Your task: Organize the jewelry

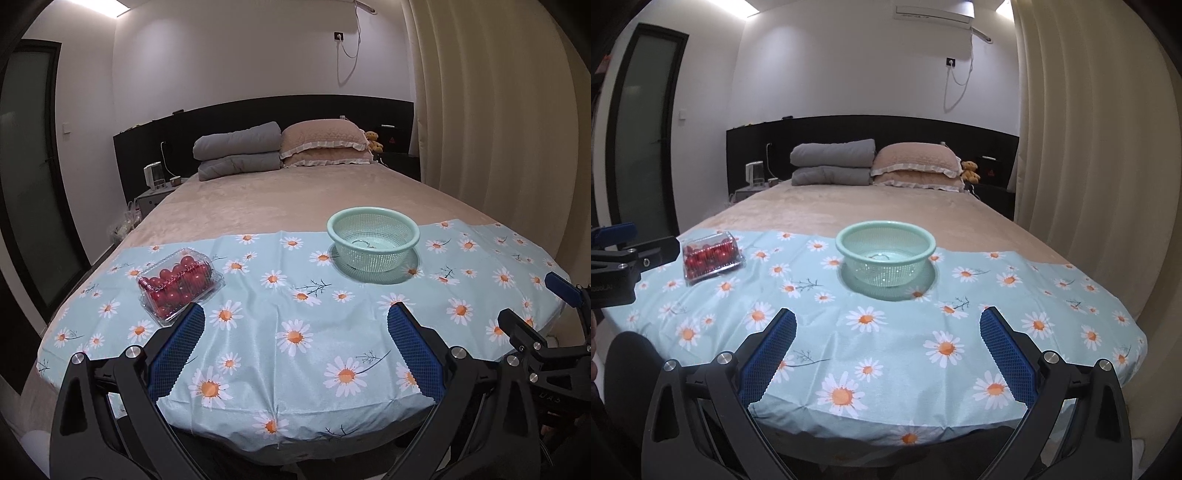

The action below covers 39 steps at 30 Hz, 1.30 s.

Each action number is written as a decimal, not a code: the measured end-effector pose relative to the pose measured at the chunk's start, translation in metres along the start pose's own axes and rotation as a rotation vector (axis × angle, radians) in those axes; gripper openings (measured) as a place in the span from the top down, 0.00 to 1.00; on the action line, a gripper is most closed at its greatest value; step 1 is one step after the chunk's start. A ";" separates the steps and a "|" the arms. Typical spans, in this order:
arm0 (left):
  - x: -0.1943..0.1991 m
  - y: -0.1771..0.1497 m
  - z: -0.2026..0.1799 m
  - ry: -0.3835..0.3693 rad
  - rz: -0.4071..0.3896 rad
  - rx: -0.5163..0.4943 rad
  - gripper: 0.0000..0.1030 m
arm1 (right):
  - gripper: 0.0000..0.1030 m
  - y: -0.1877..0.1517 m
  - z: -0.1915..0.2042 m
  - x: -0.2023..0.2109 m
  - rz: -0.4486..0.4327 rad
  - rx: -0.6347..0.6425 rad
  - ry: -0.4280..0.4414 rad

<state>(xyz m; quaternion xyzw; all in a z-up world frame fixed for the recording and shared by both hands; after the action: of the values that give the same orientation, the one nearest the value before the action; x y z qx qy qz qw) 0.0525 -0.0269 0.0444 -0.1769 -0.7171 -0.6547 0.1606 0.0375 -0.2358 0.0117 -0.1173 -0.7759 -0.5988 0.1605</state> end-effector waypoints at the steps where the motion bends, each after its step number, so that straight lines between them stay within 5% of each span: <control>1: 0.000 -0.001 -0.001 0.000 -0.001 -0.006 0.06 | 0.08 0.000 0.000 0.001 0.000 0.001 -0.002; 13: 0.003 -0.020 -0.007 0.002 0.016 -0.080 0.05 | 0.07 0.005 -0.003 0.013 0.007 -0.003 -0.045; 39: -0.001 -0.031 0.009 0.016 0.081 -0.023 0.05 | 0.07 0.000 -0.007 0.017 -0.007 -0.037 -0.017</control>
<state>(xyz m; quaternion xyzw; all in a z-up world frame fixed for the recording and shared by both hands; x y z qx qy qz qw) 0.0396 -0.0203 0.0160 -0.2022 -0.7003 -0.6575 0.1905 0.0226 -0.2423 0.0203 -0.1226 -0.7665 -0.6125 0.1497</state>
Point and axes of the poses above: each gripper's, at about its wrist camera, not at the fingertips, and x roughly against the way its jaws point, z to its left, y to its top, the point moved 10 cm from there along -x, roughly the way its jaws point, and after that the axes turned 11 degrees about x, right-handed, at the moved point
